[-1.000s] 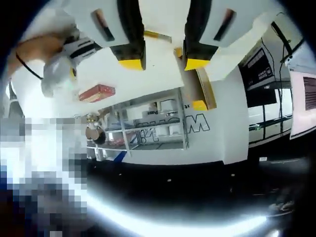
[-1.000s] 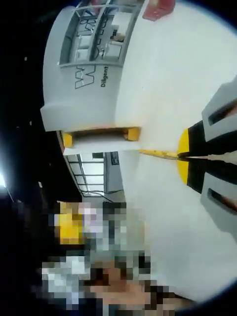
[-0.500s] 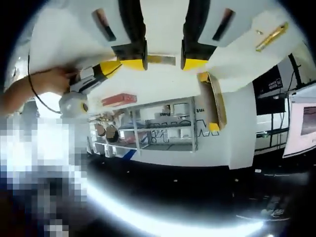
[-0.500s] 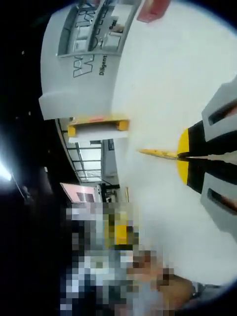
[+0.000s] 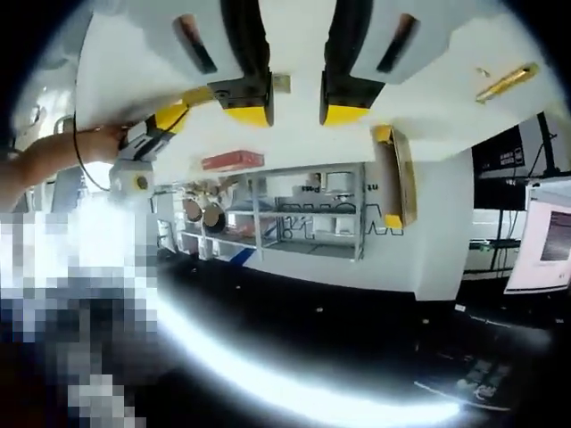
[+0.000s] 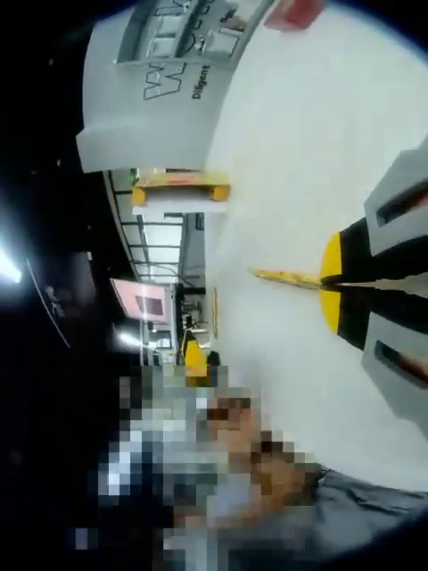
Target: Tear open the coffee pouch, take out the coffee, and pour the coffee from the pouch into the cup
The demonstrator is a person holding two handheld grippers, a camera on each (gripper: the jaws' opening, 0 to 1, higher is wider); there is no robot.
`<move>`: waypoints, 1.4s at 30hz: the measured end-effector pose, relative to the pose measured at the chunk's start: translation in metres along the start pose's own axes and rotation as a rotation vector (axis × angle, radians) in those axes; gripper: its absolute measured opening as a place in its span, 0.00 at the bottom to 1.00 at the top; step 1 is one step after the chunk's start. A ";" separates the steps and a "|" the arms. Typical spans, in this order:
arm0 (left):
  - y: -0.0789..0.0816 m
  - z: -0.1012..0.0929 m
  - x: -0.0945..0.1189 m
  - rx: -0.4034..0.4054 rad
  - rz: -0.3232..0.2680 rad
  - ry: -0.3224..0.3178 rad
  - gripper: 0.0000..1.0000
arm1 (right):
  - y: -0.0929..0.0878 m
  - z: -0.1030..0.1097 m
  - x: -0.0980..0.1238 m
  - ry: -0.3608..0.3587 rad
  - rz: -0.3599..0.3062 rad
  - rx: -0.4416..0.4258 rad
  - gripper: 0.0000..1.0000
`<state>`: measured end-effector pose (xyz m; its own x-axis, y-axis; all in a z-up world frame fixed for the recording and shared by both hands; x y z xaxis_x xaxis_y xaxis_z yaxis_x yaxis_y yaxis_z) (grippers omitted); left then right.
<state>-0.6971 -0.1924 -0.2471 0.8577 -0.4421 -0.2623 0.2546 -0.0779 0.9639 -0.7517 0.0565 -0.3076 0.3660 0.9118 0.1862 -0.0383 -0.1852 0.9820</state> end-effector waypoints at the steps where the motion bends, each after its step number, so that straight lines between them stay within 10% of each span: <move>1: 0.000 -0.001 0.000 -0.006 0.002 -0.002 0.23 | -0.001 -0.002 0.004 0.012 -0.002 0.004 0.02; 17: -0.003 -0.006 0.000 -0.073 0.029 -0.015 0.22 | -0.008 0.019 0.050 0.295 -0.044 0.111 0.02; 42: -0.008 -0.030 -0.005 -0.107 0.078 -0.132 0.23 | -0.007 0.011 0.055 0.395 -0.053 0.113 0.02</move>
<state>-0.6901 -0.1627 -0.2546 0.8125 -0.5570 -0.1717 0.2415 0.0536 0.9689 -0.7213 0.1039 -0.3050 -0.0210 0.9876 0.1556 0.0816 -0.1535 0.9848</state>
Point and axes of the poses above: the point that each gripper's makers call its tool centre point, and the gripper's own axes: x roughly backward along the fingers, z roughly to its left, y roughly out of its top, the point moved 5 cm from there along x, roughly backward along the fingers, and after that the axes turned 7 degrees about -z, right-handed, at the moved point
